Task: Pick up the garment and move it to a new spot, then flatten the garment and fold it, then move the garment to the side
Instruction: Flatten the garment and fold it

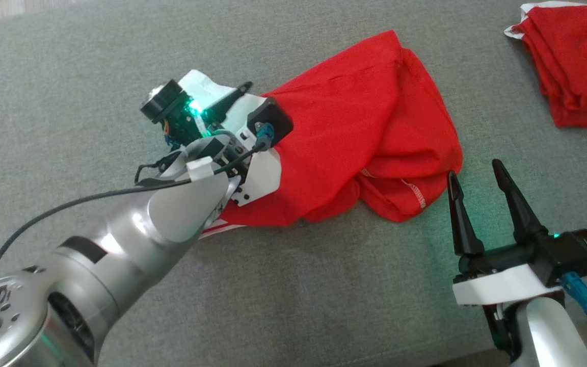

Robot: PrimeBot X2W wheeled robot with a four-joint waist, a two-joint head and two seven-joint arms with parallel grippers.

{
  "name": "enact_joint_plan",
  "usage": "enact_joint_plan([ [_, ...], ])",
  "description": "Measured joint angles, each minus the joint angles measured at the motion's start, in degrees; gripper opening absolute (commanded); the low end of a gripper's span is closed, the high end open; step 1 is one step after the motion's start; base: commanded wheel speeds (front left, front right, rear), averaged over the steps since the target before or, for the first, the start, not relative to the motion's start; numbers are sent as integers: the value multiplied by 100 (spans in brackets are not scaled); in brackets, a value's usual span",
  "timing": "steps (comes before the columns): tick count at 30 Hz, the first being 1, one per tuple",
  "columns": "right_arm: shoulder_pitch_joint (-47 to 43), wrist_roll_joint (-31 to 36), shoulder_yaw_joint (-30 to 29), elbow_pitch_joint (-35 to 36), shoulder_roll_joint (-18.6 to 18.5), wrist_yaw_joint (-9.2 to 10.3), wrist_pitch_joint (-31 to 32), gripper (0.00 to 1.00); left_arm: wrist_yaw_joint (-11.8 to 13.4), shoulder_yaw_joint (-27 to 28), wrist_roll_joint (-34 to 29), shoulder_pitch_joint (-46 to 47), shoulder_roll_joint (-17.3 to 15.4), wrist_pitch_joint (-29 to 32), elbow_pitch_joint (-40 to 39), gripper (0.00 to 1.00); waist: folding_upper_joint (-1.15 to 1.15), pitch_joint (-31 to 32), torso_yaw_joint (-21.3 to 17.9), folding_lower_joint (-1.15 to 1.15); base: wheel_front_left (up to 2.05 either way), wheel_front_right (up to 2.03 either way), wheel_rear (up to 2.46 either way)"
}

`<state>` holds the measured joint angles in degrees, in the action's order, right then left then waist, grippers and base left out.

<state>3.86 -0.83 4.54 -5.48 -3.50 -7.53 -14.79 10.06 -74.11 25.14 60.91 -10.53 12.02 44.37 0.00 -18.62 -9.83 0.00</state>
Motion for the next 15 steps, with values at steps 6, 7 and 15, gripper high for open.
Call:
enact_joint_plan([
  [6,-3,12,-54,-4,2,-1,0,100,-46,-5,-55,3,44,-131,-90,0,0,92,72,0,0,0,0],
  [7,-4,24,-66,-4,2,0,0,100,-45,-5,-76,3,43,-214,-147,0,0,107,100,0,0,0,0],
  [15,-109,22,-145,-5,-48,-1,0,100,543,212,-149,-82,-437,-1077,-1493,0,0,273,503,0,0,0,0],
])
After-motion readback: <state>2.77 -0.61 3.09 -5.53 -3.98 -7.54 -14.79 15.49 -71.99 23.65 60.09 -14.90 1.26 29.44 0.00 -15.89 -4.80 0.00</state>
